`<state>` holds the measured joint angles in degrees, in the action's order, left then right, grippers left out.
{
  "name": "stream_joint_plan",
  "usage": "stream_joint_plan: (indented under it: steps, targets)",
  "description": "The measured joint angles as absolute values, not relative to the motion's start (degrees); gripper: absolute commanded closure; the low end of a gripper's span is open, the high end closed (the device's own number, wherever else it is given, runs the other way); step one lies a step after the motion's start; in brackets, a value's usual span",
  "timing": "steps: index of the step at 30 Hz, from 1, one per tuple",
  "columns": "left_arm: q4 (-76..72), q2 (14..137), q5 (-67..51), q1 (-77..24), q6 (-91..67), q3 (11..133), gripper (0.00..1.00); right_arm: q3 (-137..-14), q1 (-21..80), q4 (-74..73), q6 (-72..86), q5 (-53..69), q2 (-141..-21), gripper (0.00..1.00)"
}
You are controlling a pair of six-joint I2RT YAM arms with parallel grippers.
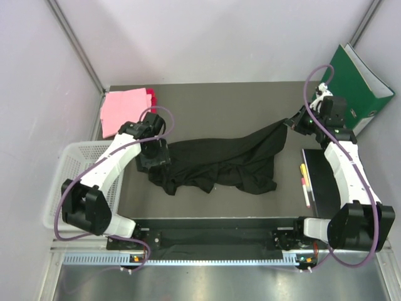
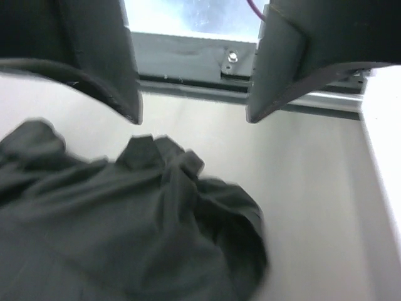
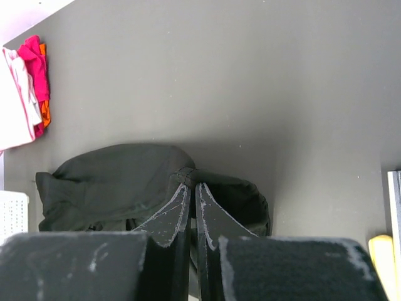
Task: Fold and stack the t-shirts
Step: Flatten out the tshirt
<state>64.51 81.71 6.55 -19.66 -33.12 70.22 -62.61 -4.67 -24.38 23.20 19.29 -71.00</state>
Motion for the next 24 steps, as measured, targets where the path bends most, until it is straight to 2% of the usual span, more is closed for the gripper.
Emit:
stream_joint_plan:
  steps: [4,7,9,12,17,22,24]
  targets:
    - [63.51,79.64,1.13,-19.77,-33.36,64.60,0.32,-62.57,-4.67,-24.10,23.18,19.88,-71.05,1.00]
    - [62.94,76.66,-1.91,-20.14,-33.71,61.65,0.22,-62.17,-4.67,-23.53,23.18,20.43,-71.09,1.00]
    - [62.61,75.50,-3.25,-20.60,-34.24,60.53,0.20,-61.73,-4.67,-23.14,23.20,20.78,-71.09,1.00]
    - [60.84,75.48,-4.56,-21.26,-35.03,59.09,0.21,-60.99,-4.67,-22.98,23.18,21.12,-71.24,1.00]
    - [57.34,77.76,-6.17,-22.22,-36.16,57.69,0.29,-60.31,-4.67,-22.48,23.18,21.56,-71.40,1.00]
    - [52.88,82.74,-6.66,-24.40,-36.99,57.71,0.27,-59.99,-4.67,-22.09,23.18,22.35,-71.40,1.00]
    - [51.40,85.08,-6.59,-25.45,-37.39,57.93,0.36,-59.72,-4.67,-22.13,23.18,22.55,-71.44,1.00]
